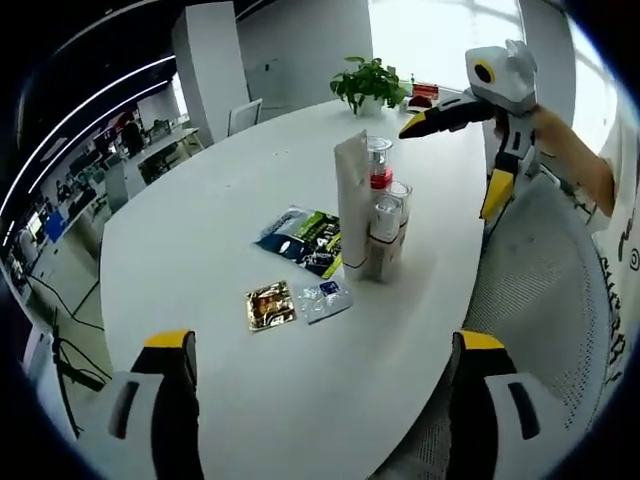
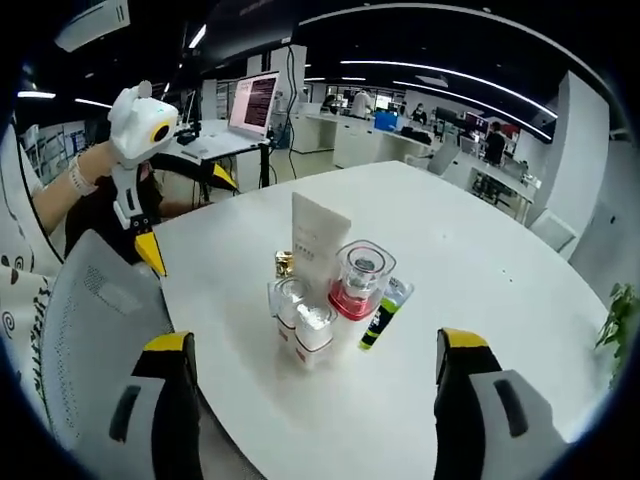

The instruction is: Arrange the skincare products in the storage area until every visible bottle or jar stands upright without overlapping.

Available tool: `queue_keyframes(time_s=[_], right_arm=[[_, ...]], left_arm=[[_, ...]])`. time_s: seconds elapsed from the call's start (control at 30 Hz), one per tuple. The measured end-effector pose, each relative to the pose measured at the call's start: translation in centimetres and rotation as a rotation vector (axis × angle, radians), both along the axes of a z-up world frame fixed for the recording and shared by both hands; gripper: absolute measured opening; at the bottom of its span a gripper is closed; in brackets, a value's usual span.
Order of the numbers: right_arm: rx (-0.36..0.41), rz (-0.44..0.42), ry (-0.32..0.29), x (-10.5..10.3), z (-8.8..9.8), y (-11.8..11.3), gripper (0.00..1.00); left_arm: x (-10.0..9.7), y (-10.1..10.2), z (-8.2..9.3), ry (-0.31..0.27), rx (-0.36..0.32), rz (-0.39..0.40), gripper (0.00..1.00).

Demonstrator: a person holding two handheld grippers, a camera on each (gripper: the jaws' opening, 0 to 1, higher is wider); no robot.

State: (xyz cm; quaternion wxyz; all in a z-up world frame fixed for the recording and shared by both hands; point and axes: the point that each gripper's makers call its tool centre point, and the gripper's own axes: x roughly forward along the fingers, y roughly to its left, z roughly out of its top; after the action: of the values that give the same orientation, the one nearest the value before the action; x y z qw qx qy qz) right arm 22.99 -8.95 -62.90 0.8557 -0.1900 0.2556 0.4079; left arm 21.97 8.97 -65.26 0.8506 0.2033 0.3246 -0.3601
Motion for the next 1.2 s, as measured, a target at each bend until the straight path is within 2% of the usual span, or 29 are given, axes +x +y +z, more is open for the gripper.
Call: queue_keyframes(time_s=[0.2, 0.3, 0.4, 0.43, 0.47, 0.5, 0.57, 0.63, 0.73, 0.83, 0.97, 1.03, 1.2], right_arm=[[-0.003, 0.008, 0.005, 0.3, -0.3, -0.1, 0.99], [0.008, 0.001, 0.008, 0.5, -0.3, -0.2, 0.99], [0.006, 0.001, 0.013, 0.6, -0.5, -0.3, 0.99], [0.007, 0.002, 0.013, 0.7, -0.6, -0.3, 0.99], [0.007, 0.004, 0.018, 0.6, -0.6, -0.3, 0.99], [0.007, 0.004, 0.018, 0.7, -0.7, -0.3, 0.99], [0.006, 0.005, 0.020, 0.8, -0.8, -0.4, 0.99], [0.006, 0.001, 0.022, 1.0, -0.9, -0.6, 0.99], [0.016, 0.000, 0.024, 1.3, -0.8, -0.6, 0.99], [0.012, -0.004, 0.024, 1.7, -0.8, -0.9, 0.99], [0.011, -0.019, 0.031, 2.2, -1.0, -1.7, 0.96], [0.012, -0.028, 0.057, 2.3, -1.2, -2.2, 0.90], [0.048, -0.053, 0.072, 3.2, -1.2, -3.2, 0.79]], left_arm=[[1.2, -0.5, -0.3, 0.005, 0.001, -0.007, 0.94], [1.7, 0.0, -0.7, 0.003, 0.040, -0.015, 0.82], [2.4, -0.2, -0.7, -0.002, 0.015, -0.002, 0.81], [1.9, 0.0, -0.5, -0.003, 0.017, -0.004, 0.79], [1.9, 0.1, -0.5, -0.006, 0.023, -0.006, 0.76], [3.6, -0.7, -1.0, -0.006, 0.024, -0.007, 0.73], [4.8, -1.1, -1.2, -0.012, 0.015, -0.001, 0.67], [5.2, -1.5, -1.4, -0.009, 0.010, -0.007, 0.60], [6.2, -2.3, -2.1, -0.006, 0.013, -0.022, 0.45], [6.7, -3.1, -2.6, 0.015, -0.001, -0.021, 0.41], [7.6, -3.7, -2.8, 0.021, -0.015, -0.009, 0.34], [8.3, -4.1, -3.1, 0.029, -0.022, -0.007, 0.32], [9.1, -4.9, -3.5, 0.047, -0.060, 0.014, 0.24]])
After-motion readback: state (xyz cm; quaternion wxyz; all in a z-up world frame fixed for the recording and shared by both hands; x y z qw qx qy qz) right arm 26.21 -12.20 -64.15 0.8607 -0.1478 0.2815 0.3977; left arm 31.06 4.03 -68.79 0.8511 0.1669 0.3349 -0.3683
